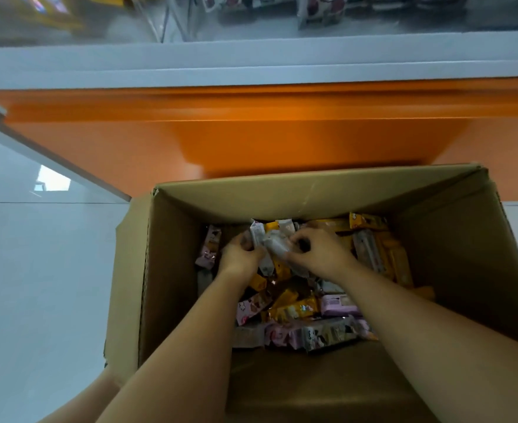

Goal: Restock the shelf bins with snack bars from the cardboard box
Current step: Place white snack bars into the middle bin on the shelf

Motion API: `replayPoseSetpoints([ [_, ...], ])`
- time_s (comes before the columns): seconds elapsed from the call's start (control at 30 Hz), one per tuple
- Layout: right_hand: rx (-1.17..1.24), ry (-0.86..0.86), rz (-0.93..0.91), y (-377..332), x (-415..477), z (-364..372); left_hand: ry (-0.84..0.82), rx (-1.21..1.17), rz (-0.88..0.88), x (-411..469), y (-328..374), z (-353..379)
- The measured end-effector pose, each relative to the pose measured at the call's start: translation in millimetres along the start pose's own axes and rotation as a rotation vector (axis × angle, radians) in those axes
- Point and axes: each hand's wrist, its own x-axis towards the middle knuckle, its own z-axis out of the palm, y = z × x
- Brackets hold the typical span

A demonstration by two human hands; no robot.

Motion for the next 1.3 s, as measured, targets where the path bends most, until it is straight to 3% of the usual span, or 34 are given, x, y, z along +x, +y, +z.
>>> replayPoseSetpoints([
  [0.2, -0.069, -0.008, 0.144, 4, 13, -1, 0.035, -0.014, 0.003, 11, -7, 5],
  [0.5, 0.064, -0.101, 0.073, -6, 19, 4, -0.032, -0.112, -0.05, 11, -9, -9],
  [0.63, 0.082, -0.232, 0.11, -11, 26, 3, -0.151, -0.022, 0.001, 3, -13, -17],
  [0.8, 0.066, -0.265, 0.076, -17, 21, 8, -0.069, 0.424, 0.08, 5, -21, -23],
  [1.03, 0.182, -0.406, 0.072, -19, 23, 0, -0.259, 0.416, 0.037, 8, -12, -36],
  [1.3, 0.043, -0.356, -0.037, -24, 17, 4, -0.324, 0.459, 0.04, 7, -15, -39],
])
